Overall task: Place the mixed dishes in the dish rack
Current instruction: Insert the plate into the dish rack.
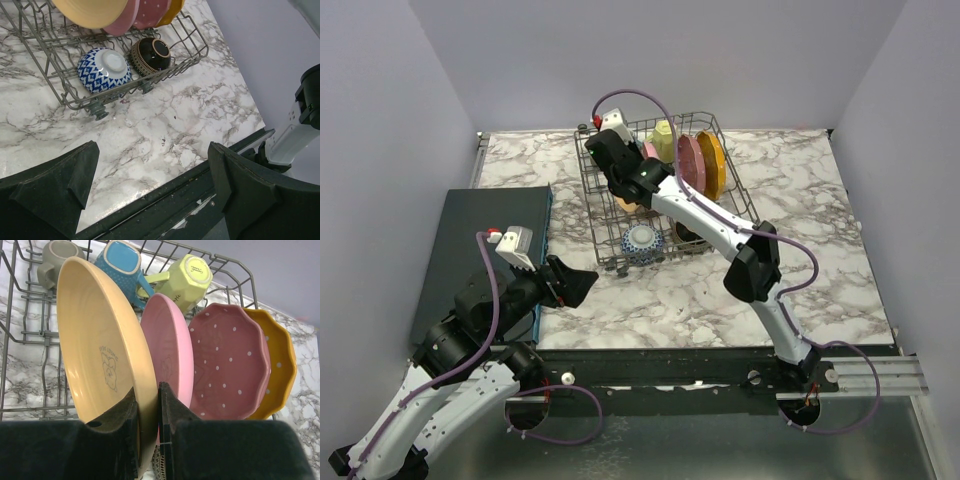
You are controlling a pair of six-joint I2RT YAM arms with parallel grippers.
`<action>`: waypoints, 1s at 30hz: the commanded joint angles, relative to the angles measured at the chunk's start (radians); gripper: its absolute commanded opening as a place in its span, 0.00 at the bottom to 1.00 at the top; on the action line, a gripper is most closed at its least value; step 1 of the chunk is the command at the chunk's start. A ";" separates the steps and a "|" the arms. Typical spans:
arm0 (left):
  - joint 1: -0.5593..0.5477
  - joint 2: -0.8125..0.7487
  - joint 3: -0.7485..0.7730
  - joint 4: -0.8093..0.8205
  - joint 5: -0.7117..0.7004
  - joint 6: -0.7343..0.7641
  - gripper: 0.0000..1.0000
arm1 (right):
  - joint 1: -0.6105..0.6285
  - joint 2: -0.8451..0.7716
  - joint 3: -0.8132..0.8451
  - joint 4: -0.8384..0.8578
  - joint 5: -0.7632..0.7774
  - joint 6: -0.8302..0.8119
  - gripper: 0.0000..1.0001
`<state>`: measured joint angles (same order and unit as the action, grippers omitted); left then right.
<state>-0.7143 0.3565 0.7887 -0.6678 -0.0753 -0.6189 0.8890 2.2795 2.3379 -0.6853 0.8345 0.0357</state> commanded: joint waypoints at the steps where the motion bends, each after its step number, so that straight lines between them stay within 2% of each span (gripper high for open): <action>1: 0.001 0.002 -0.010 0.021 0.020 0.019 0.99 | 0.001 0.028 0.041 0.040 0.039 -0.020 0.00; 30: 0.002 -0.005 -0.009 0.023 0.019 0.019 0.99 | -0.024 0.104 0.107 -0.023 0.008 0.016 0.00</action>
<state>-0.7143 0.3565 0.7887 -0.6674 -0.0750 -0.6155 0.8742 2.3623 2.3981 -0.6918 0.8341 0.0303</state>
